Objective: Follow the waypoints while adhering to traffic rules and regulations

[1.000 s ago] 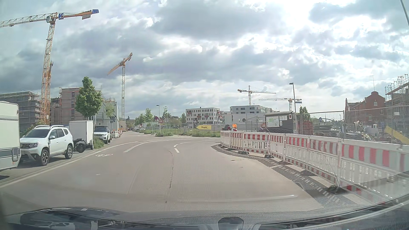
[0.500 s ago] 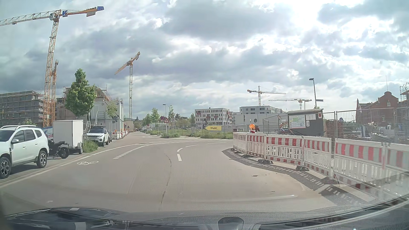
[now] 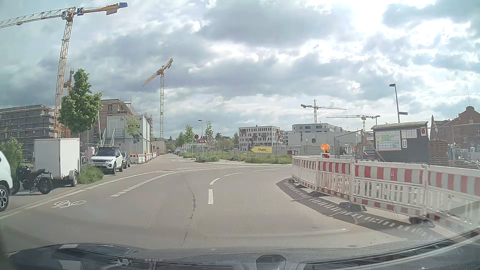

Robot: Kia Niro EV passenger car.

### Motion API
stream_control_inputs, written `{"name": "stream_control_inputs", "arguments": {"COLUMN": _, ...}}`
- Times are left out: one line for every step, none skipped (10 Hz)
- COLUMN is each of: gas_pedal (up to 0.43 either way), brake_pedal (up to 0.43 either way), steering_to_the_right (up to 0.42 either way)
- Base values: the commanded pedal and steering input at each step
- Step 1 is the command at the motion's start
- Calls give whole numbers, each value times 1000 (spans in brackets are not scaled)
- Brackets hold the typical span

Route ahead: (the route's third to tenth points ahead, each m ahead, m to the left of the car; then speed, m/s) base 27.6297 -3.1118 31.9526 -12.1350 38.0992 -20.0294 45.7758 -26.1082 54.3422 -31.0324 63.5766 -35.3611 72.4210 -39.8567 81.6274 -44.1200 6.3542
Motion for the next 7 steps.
{"name": "stream_control_inputs", "arguments": {"gas_pedal": 20, "brake_pedal": 0, "steering_to_the_right": -46}}
{"name": "stream_control_inputs", "arguments": {"gas_pedal": 20, "brake_pedal": 0, "steering_to_the_right": -46}}
{"name": "stream_control_inputs", "arguments": {"gas_pedal": 20, "brake_pedal": 0, "steering_to_the_right": -45}}
{"name": "stream_control_inputs", "arguments": {"gas_pedal": 20, "brake_pedal": 0, "steering_to_the_right": -44}}
{"name": "stream_control_inputs", "arguments": {"gas_pedal": 20, "brake_pedal": 0, "steering_to_the_right": -43}}
{"name": "stream_control_inputs", "arguments": {"gas_pedal": 20, "brake_pedal": 0, "steering_to_the_right": -40}}
{"name": "stream_control_inputs", "arguments": {"gas_pedal": 20, "brake_pedal": 0, "steering_to_the_right": -33}}
